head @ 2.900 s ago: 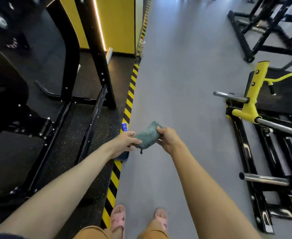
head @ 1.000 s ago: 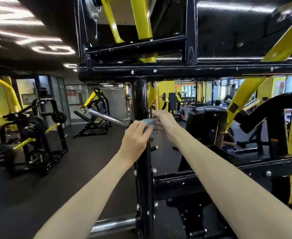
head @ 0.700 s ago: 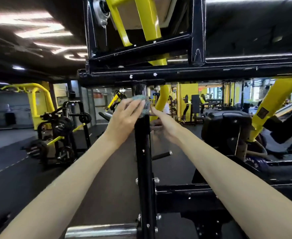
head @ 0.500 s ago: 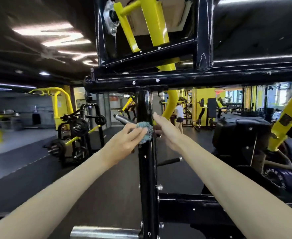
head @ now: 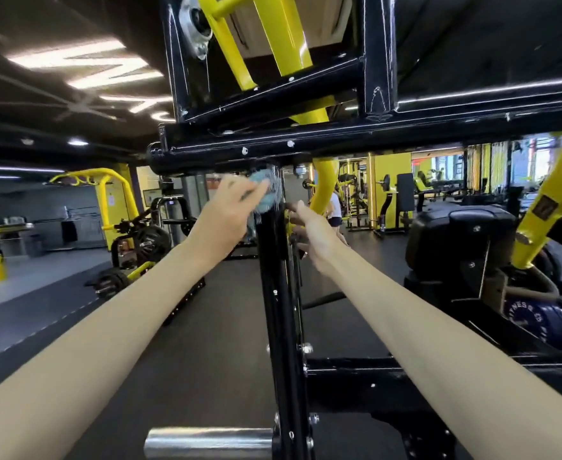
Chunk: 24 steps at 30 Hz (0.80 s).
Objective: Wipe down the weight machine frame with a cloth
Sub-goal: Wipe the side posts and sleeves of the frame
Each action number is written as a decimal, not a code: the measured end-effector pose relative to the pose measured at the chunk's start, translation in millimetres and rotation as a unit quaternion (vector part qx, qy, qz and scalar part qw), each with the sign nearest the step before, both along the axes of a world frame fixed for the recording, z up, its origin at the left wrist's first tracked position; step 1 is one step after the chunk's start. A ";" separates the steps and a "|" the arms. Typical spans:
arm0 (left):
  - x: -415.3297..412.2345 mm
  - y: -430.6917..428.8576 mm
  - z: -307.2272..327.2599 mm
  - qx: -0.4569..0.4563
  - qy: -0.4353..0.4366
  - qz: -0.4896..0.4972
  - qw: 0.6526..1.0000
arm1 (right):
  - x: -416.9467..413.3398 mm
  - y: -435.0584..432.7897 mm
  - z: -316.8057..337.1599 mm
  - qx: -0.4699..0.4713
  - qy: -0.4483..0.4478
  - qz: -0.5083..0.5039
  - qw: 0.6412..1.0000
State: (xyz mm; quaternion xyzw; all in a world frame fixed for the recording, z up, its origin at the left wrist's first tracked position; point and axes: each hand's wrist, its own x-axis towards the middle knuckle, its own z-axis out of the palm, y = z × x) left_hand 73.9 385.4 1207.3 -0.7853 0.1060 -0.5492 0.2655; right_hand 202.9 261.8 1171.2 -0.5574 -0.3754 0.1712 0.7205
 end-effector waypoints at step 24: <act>27.7 -70.8 34.1 0.224 0.049 0.340 0.912 | 41.4 22.5 -87.8 -0.122 0.104 0.018 0.987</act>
